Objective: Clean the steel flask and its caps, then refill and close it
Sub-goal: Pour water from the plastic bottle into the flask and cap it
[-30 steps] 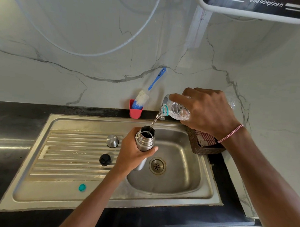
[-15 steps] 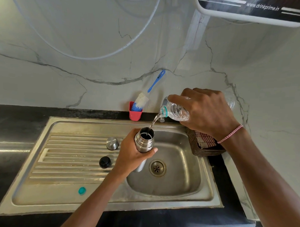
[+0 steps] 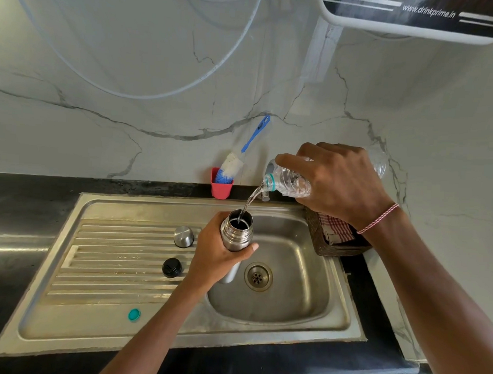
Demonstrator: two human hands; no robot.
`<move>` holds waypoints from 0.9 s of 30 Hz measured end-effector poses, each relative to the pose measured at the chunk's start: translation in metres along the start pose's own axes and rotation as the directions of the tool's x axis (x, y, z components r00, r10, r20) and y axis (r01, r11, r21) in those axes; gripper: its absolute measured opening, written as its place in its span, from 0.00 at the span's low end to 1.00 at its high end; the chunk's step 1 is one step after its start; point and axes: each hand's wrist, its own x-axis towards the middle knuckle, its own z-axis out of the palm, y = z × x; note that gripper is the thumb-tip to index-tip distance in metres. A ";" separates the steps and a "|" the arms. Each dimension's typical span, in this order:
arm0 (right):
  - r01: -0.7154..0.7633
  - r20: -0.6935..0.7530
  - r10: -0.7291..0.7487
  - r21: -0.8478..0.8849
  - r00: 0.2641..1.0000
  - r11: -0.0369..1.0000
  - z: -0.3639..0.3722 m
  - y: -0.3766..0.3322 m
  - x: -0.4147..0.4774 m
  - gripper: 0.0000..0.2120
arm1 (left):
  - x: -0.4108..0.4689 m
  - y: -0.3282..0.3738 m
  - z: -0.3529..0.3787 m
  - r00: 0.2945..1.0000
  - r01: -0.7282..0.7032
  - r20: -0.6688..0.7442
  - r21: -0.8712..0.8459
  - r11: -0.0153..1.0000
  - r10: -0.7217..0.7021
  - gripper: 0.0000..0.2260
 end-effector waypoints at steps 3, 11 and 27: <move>0.005 -0.002 -0.005 0.001 1.000 1.000 0.000 0.001 0.000 0.26 | -0.001 0.000 0.000 1.000 -0.002 -0.004 -0.003 1.000 0.002 0.26; 0.008 -0.004 -0.008 0.001 1.000 1.000 0.002 0.002 0.000 0.27 | -0.001 0.000 0.000 1.000 -0.004 -0.010 -0.008 1.000 0.004 0.26; 0.016 -0.030 -0.016 0.006 0.999 1.000 0.004 0.001 0.005 0.24 | -0.002 -0.003 -0.003 1.000 -0.005 -0.012 -0.012 1.000 0.005 0.27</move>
